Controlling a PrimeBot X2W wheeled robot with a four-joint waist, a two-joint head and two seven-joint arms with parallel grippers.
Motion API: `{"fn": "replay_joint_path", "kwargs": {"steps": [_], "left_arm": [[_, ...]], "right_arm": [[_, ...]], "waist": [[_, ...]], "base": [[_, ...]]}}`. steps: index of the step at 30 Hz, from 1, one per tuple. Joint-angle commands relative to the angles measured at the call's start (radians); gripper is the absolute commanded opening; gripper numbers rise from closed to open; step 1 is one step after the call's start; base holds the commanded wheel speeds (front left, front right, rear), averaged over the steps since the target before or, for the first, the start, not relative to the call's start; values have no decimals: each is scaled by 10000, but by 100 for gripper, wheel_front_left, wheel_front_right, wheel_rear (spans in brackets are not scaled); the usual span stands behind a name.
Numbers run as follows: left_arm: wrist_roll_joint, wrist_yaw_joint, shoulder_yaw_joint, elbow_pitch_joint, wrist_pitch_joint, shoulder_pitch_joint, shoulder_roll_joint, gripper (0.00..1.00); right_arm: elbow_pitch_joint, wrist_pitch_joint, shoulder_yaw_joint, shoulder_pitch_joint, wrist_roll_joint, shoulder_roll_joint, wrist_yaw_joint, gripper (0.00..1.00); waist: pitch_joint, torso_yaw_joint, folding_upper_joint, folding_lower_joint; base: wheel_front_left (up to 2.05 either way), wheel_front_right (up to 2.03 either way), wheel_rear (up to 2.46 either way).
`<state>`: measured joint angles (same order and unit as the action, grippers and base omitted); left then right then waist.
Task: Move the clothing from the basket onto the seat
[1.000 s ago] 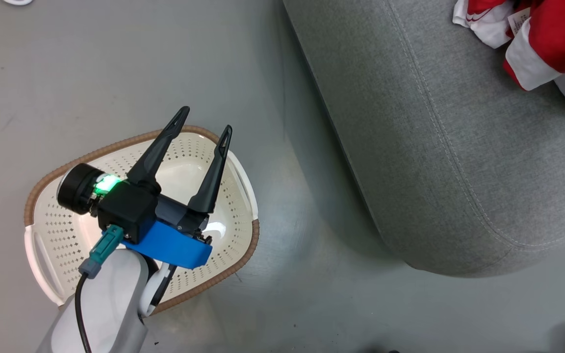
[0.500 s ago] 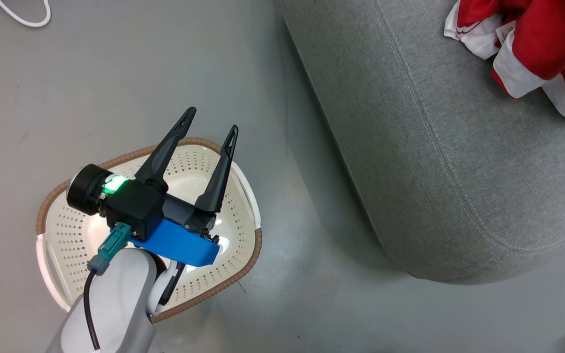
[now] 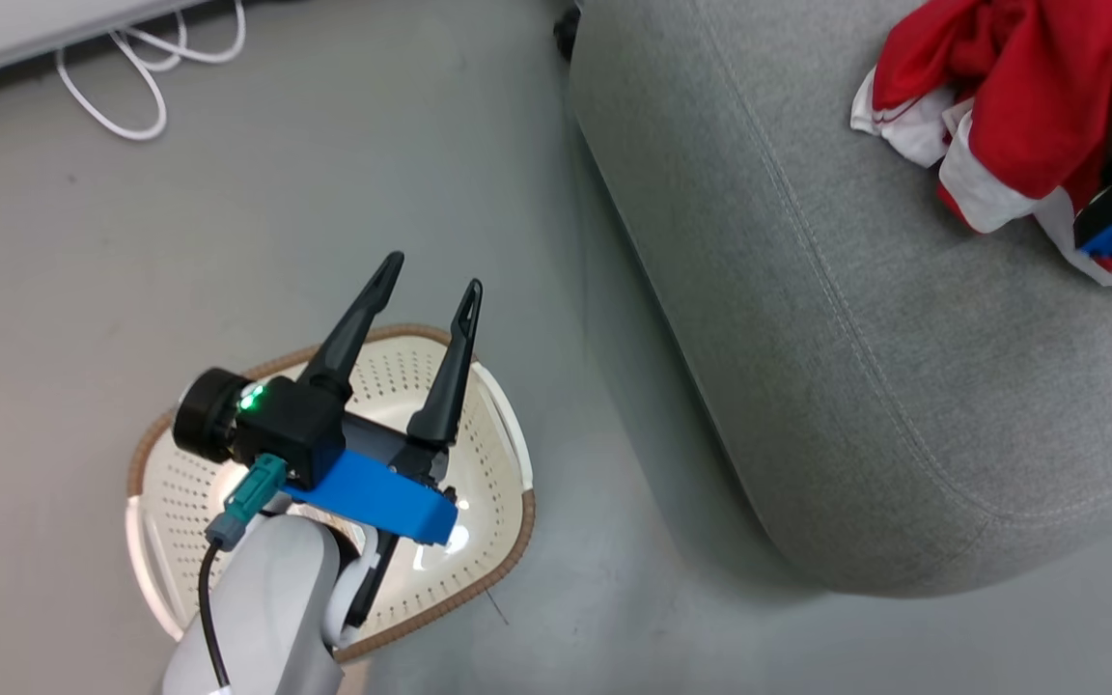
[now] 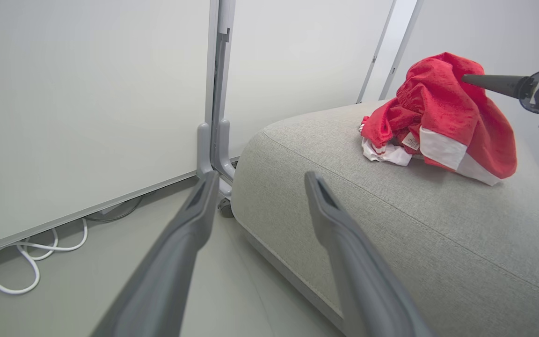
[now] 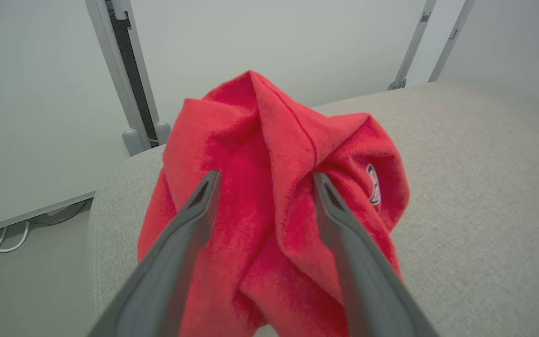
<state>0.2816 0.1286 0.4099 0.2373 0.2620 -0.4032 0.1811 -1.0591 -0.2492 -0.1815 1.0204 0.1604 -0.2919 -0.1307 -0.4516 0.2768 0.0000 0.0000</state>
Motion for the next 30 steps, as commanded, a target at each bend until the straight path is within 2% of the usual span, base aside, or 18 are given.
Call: {"fn": "replay_joint_path", "kwargs": {"steps": [1, 8, 14, 21, 30], "left_arm": [[70, -2, -102, 157, 41, 232, -158, 100], [297, 12, -500, 502, 36, 900, -624, 100], [438, 17, -905, 766, 34, 1576, -909, 100], [551, 18, -1323, 1011, 36, 2312, -1089, 100], [417, 18, -1880, 1359, 35, 2852, -1175, 100]], "right_arm": [[72, -52, 209, -467, 44, -22, -1, 100], [445, 13, 717, -1577, 341, -18, -1, 100], [1406, 179, 1209, -2982, 613, 103, -1, 100], [3202, 524, 1643, -4956, 775, 393, -1, 100], [6106, 1149, 1108, -7364, 199, 1221, -1, 100]], "waist": [[731, -244, 0, 0], [1978, -627, 0, 0], [3006, -1143, 0, 0], [4029, -1820, 0, 0], [4643, -2796, 0, 0]], "base": [[0, 0, 0], [0, 0, 0], [0, 0, 0], [0, 0, 0], [0, 0, 0]]}}
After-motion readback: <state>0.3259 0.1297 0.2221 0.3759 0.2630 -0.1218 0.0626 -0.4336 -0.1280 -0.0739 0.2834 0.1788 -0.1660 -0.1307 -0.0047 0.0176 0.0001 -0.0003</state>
